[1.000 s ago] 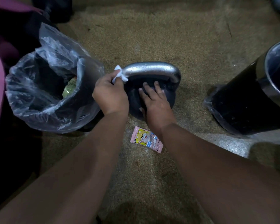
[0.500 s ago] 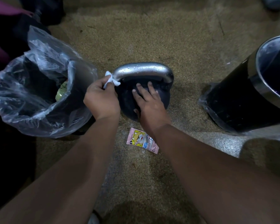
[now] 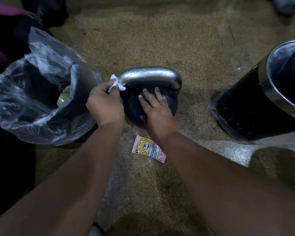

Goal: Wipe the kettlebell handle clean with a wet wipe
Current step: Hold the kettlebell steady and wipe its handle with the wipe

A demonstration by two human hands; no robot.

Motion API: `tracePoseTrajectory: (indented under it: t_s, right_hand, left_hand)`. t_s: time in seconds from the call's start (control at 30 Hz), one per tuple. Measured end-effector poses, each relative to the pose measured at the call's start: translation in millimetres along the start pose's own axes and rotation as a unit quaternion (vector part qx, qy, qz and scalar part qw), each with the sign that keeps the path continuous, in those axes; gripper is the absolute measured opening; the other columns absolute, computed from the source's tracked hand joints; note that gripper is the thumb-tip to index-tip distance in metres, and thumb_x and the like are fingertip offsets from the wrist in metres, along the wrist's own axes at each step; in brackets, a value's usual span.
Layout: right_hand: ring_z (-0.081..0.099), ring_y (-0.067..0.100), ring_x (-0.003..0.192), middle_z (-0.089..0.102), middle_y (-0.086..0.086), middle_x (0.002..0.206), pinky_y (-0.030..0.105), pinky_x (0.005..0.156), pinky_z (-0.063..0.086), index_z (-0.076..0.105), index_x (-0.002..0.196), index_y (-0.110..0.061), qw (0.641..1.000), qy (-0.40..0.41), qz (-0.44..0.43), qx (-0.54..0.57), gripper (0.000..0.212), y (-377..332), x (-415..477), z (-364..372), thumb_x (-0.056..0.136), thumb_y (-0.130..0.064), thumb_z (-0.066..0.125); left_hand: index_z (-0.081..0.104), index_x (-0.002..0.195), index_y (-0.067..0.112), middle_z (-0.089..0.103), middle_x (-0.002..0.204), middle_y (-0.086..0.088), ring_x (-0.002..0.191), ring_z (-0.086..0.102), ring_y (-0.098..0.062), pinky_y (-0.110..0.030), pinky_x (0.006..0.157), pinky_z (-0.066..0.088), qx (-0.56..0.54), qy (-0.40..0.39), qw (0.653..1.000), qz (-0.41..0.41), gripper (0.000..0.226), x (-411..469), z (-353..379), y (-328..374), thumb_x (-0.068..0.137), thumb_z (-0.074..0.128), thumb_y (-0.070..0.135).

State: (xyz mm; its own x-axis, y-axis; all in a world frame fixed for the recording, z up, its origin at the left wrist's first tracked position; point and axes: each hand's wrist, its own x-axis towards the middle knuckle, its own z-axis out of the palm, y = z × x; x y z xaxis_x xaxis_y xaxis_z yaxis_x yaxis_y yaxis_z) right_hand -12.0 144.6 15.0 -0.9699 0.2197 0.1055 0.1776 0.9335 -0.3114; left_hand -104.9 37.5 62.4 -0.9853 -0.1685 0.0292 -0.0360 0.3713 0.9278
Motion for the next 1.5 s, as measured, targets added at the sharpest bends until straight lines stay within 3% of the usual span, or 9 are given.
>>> tracePoseTrajectory:
  t_s: [0.6,0.77,0.97,1.1,1.5]
  right_hand:
    - [0.012,0.037,0.146,0.028,0.006,0.156,0.049,0.116,0.022,0.041,0.145,-0.013,1.0,0.011,0.003,0.017,0.059,2,0,4,0.09,-0.02,0.061]
    - [0.015,0.037,0.145,0.03,0.006,0.155,0.05,0.116,0.023,0.043,0.144,-0.013,1.0,0.014,0.004,0.016,0.061,2,1,5,0.087,-0.02,0.064]
    - [0.017,0.038,0.145,0.032,0.006,0.154,0.05,0.115,0.025,0.044,0.143,-0.013,1.0,0.026,0.004,0.013,0.061,2,0,5,0.087,-0.02,0.064]
    - [0.017,0.037,0.145,0.032,0.005,0.154,0.05,0.115,0.025,0.043,0.144,-0.014,1.0,0.018,0.003,0.004,0.062,2,0,6,0.086,-0.022,0.065]
    - [0.014,0.036,0.146,0.029,0.005,0.156,0.05,0.115,0.025,0.04,0.145,-0.014,1.0,0.014,0.003,0.002,0.062,2,0,5,0.089,-0.025,0.062]
  left_hand:
    - [0.076,0.096,0.029,0.073,0.098,0.008,0.093,0.068,-0.002,-0.029,0.092,0.053,-0.025,0.003,1.0,-0.012,0.016,-2,3,0,0.085,0.067,0.02]
    - [0.076,0.103,0.025,0.072,0.102,0.011,0.096,0.066,0.0,-0.018,0.092,0.049,0.01,-0.004,1.0,-0.007,0.02,-3,-1,-1,0.089,0.064,0.016]
    - [0.077,0.1,0.031,0.073,0.098,0.011,0.094,0.068,-0.005,-0.03,0.093,0.052,0.008,-0.009,1.0,0.019,0.023,1,0,0,0.085,0.063,0.019]
    - [0.076,0.104,0.024,0.073,0.102,0.01,0.096,0.066,-0.005,-0.028,0.094,0.051,0.027,0.0,1.0,-0.008,0.022,-3,-2,-3,0.088,0.064,0.017]
    - [0.075,0.095,0.034,0.073,0.101,0.011,0.097,0.067,-0.002,-0.028,0.096,0.051,-0.011,-0.002,1.0,0.012,0.021,-2,1,5,0.087,0.065,0.017]
